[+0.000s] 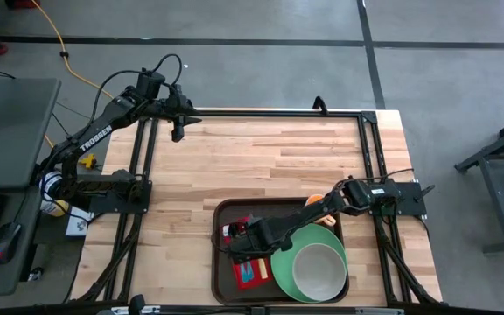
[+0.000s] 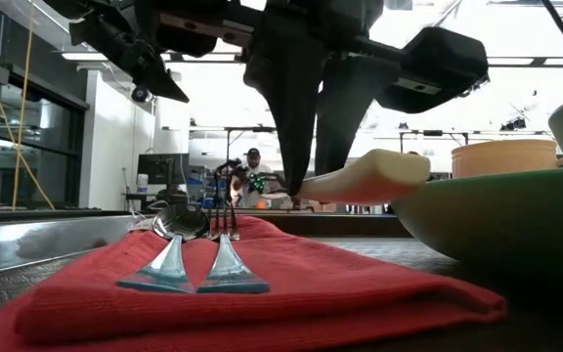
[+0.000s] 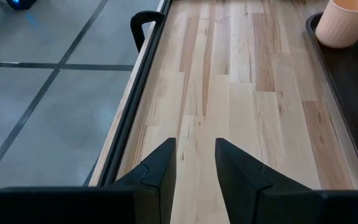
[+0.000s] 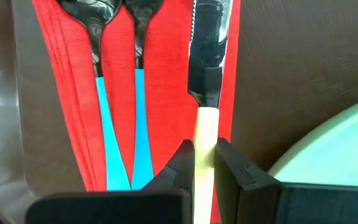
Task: Set up tray
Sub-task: Adjust the yellow knife
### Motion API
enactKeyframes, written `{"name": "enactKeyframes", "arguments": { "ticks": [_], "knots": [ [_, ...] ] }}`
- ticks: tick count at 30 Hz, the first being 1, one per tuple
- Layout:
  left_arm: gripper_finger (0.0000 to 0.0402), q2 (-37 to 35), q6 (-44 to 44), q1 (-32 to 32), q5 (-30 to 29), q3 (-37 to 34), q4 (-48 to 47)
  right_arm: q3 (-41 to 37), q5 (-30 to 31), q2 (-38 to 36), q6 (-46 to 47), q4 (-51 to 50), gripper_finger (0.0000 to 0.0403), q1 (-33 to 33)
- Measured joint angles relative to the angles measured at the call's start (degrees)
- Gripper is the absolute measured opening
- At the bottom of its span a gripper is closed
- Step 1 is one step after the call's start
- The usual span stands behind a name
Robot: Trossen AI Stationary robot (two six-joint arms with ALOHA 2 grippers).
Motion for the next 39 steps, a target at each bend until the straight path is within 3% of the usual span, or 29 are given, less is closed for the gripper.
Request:
{"name": "enactKeyframes", "arguments": {
  "ticks": [39],
  "knots": [
    [0.0140, 0.0, 0.0, 0.0, 0.0, 0.0, 0.0, 0.0, 1.6, 1.6, -2.9, 2.4, 0.0035, 0.4]
  ]
}}
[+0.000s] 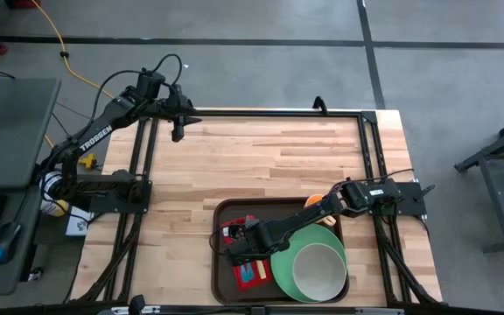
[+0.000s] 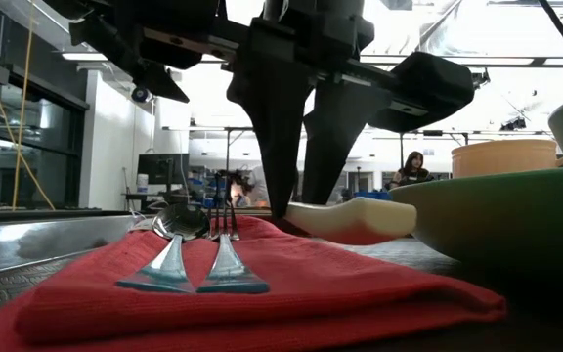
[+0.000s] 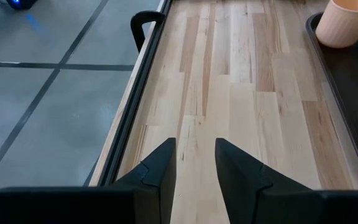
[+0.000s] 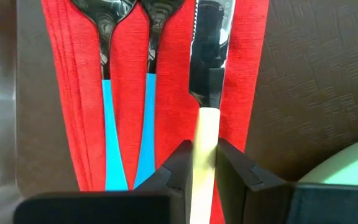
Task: Set up tray
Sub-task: Adjust the yellow knife, then adjust the red cloth table napkin
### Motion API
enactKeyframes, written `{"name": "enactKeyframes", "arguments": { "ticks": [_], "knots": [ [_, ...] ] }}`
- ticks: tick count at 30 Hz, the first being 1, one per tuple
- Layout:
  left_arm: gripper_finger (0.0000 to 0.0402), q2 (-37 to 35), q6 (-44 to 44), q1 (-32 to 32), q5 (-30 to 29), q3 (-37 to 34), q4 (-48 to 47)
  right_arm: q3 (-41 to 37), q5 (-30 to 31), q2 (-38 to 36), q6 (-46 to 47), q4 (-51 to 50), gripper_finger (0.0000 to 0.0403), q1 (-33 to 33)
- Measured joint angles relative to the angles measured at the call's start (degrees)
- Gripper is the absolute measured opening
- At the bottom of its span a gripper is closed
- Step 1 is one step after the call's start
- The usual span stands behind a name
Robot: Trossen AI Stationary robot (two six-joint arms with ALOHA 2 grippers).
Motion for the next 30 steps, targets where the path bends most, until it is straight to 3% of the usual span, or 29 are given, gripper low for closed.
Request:
{"name": "enactKeyframes", "arguments": {
  "ticks": [30],
  "knots": [
    [0.0140, 0.0, 0.0, 0.0, 0.0, 0.0, 0.2, 0.0, 0.4, 0.0, -2.9, 0.1, 0.0089, -0.1]
  ]
}}
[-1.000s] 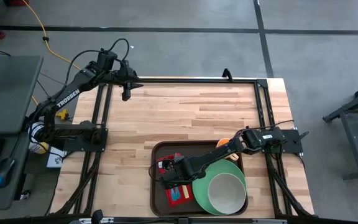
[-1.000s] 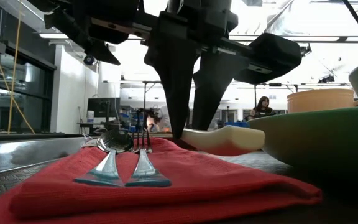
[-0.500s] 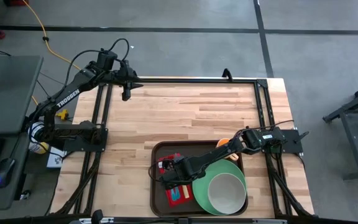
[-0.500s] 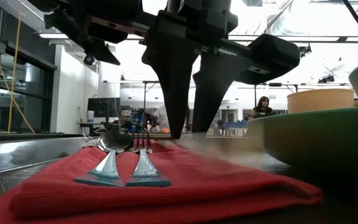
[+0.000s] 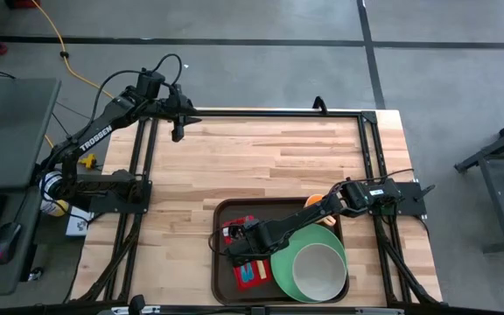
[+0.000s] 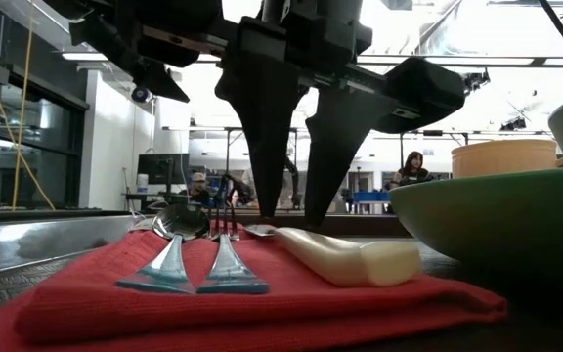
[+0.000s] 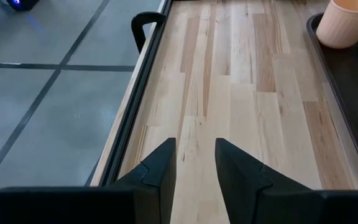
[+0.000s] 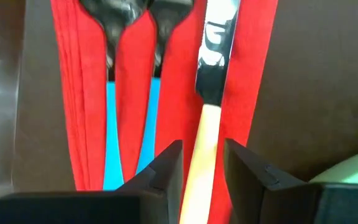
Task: Set up tray
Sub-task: Adjust the red cloth table napkin
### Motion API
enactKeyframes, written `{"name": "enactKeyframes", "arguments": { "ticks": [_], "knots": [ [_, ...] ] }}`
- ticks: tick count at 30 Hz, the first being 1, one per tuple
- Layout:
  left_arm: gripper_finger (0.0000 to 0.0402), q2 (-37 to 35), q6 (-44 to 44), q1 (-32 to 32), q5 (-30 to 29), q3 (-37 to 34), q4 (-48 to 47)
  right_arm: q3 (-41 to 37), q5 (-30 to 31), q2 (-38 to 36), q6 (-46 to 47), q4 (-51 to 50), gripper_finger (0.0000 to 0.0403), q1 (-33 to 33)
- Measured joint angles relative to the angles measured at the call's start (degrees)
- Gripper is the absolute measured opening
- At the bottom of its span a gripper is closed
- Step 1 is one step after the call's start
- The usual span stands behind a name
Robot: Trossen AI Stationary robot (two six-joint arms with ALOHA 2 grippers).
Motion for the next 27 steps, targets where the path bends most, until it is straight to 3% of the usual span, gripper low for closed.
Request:
{"name": "enactKeyframes", "arguments": {
  "ticks": [7, 15, 21, 27],
  "knots": [
    [0.0140, 0.0, 0.0, 0.0, 0.0, 0.0, -0.1, 0.1, 1.6, 0.0, -0.5, -1.3, 0.0086, -1.4],
    [0.0140, 0.0, 0.0, 0.0, 0.0, 0.0, -0.4, 0.1, 4.8, -2.0, -3.1, -7.0, 0.0012, -3.0],
    [0.0140, 0.0, -1.3, 0.0, 0.1, 0.0, -3.2, 0.1, 2.4, -2.6, -4.4, -4.4, 0.0002, -3.2],
    [0.0140, 0.6, -1.2, 0.0, 5.9, 0.0, -7.9, 0.1, 5.8, -2.9, -1.5, -2.2, 0.0001, -0.5]
  ]
}}
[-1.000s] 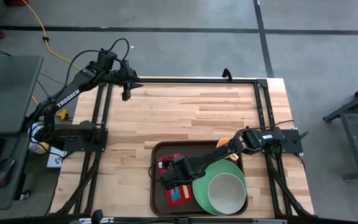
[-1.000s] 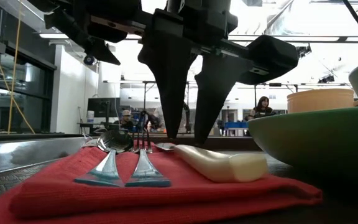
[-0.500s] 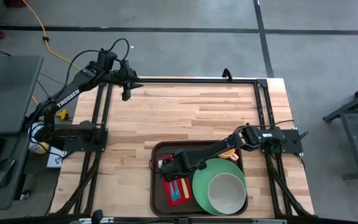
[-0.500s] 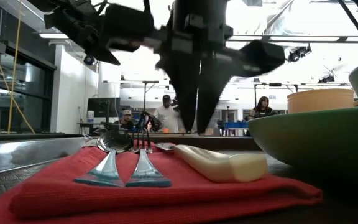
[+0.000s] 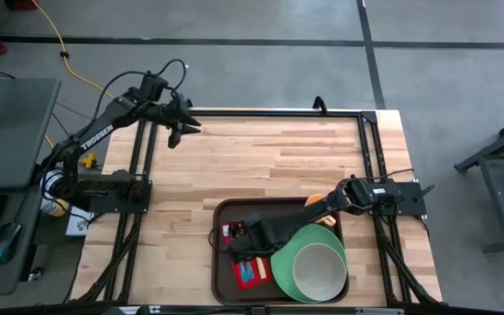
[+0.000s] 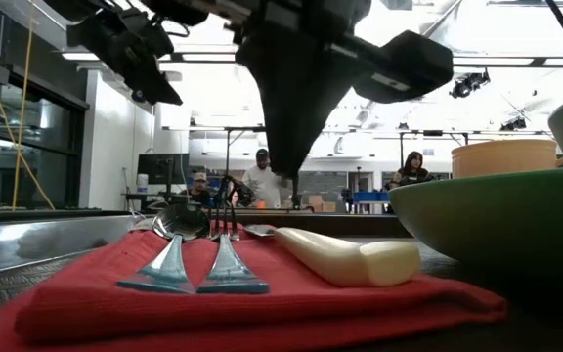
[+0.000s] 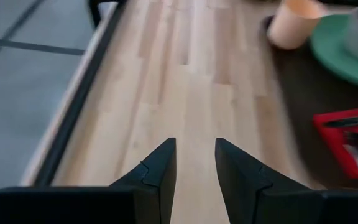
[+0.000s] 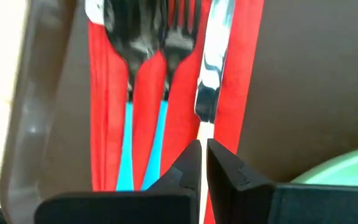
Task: Set up tray
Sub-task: Adjust the red cloth table napkin
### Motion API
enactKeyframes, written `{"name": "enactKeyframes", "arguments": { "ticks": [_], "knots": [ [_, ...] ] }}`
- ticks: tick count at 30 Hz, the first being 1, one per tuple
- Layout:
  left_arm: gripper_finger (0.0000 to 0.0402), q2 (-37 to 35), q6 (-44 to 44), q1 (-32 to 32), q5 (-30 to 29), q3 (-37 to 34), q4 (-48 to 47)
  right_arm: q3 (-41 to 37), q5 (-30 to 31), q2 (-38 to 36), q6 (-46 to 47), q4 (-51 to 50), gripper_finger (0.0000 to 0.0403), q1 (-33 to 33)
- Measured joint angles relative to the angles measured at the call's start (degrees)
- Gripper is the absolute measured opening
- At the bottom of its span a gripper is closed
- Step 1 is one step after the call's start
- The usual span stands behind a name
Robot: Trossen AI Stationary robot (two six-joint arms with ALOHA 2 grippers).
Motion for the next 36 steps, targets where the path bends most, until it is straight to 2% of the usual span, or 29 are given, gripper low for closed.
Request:
{"name": "enactKeyframes", "arguments": {
  "ticks": [5, 18, 36],
  "knots": [
    [0.0140, 1.4, 0.2, -0.2, 3.4, 0.0, -1.9, 0.0, 3.2, -0.6, -1.6, -0.6, 0.0000, -0.7],
    [0.0140, 1.8, 0.4, -3.0, 3.7, 0.0, -4.0, 0.0, 1.4, -0.6, -17.5, -3.4, 0.0000, -9.6],
    [0.0140, 1.2, 0.5, -3.0, 4.1, 0.0, -5.7, -0.2, -1.9, 2.3, -21.4, -0.5, 0.0000, -10.4]
  ]
}}
